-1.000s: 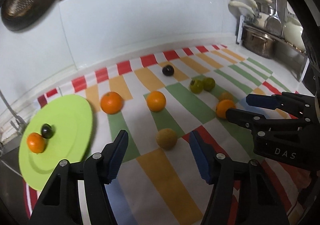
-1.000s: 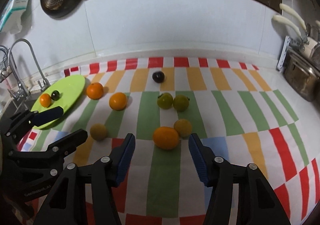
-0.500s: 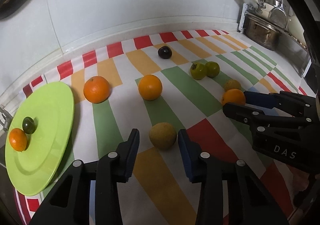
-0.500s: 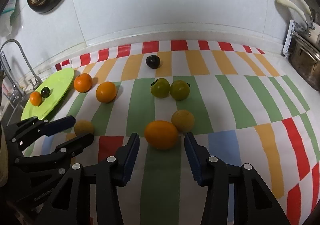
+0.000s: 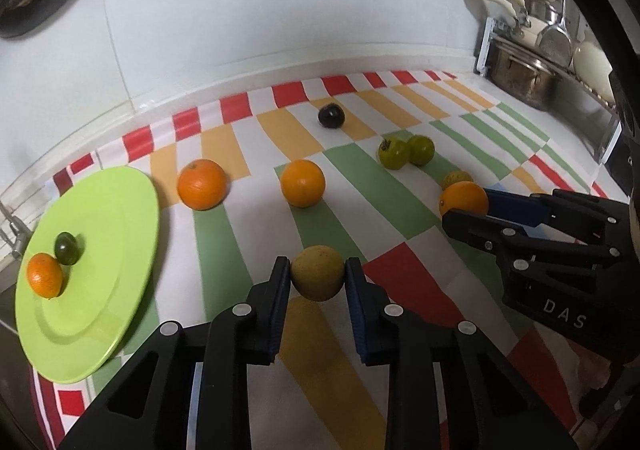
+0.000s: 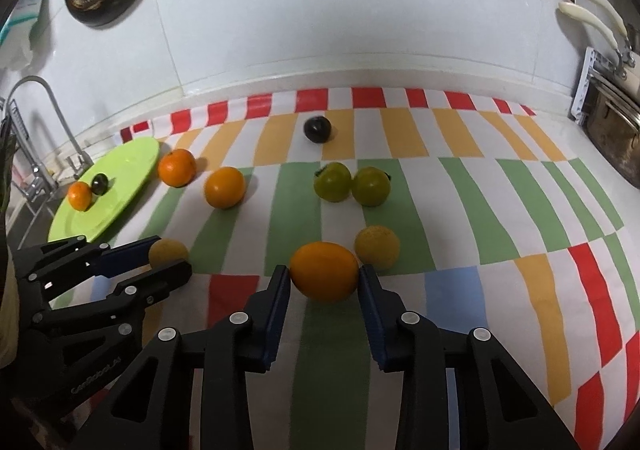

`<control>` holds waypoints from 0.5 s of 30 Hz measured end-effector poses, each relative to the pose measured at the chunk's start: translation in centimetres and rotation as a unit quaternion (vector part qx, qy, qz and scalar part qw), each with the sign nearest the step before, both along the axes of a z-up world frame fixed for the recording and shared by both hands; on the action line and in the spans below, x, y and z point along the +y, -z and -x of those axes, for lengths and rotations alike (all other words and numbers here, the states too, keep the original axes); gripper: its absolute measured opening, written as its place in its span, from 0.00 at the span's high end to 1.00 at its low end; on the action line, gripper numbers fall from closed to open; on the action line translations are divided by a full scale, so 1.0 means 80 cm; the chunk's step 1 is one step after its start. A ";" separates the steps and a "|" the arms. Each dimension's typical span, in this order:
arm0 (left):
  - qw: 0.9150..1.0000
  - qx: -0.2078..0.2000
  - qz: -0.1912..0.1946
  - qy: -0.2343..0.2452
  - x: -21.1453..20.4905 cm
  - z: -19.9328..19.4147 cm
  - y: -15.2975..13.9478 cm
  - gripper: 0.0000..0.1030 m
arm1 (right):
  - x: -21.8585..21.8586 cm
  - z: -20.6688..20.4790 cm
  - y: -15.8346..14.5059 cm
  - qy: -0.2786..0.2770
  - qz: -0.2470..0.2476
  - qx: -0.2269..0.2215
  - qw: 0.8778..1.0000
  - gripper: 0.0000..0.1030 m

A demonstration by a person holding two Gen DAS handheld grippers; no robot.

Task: Organize fruits
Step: 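Grasp the yellow fruit with the left gripper while the right grasps the orange, carry to plate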

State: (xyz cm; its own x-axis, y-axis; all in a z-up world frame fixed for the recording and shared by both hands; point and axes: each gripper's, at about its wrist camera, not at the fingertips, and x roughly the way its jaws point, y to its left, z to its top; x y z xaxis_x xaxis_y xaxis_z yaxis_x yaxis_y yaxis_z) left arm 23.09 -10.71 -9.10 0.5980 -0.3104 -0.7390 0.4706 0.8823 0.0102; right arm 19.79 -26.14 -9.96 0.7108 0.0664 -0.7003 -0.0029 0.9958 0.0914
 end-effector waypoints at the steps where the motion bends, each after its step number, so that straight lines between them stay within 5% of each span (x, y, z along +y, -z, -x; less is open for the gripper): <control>1: 1.000 -0.004 0.003 -0.004 0.003 0.003 -0.005 0.73 | 0.002 0.003 -0.003 -0.003 0.001 -0.005 1.000 0.65; 15: 0.996 -0.043 0.024 -0.074 0.054 0.045 -0.052 0.73 | 0.041 0.039 -0.053 -0.045 0.004 -0.060 0.997 0.65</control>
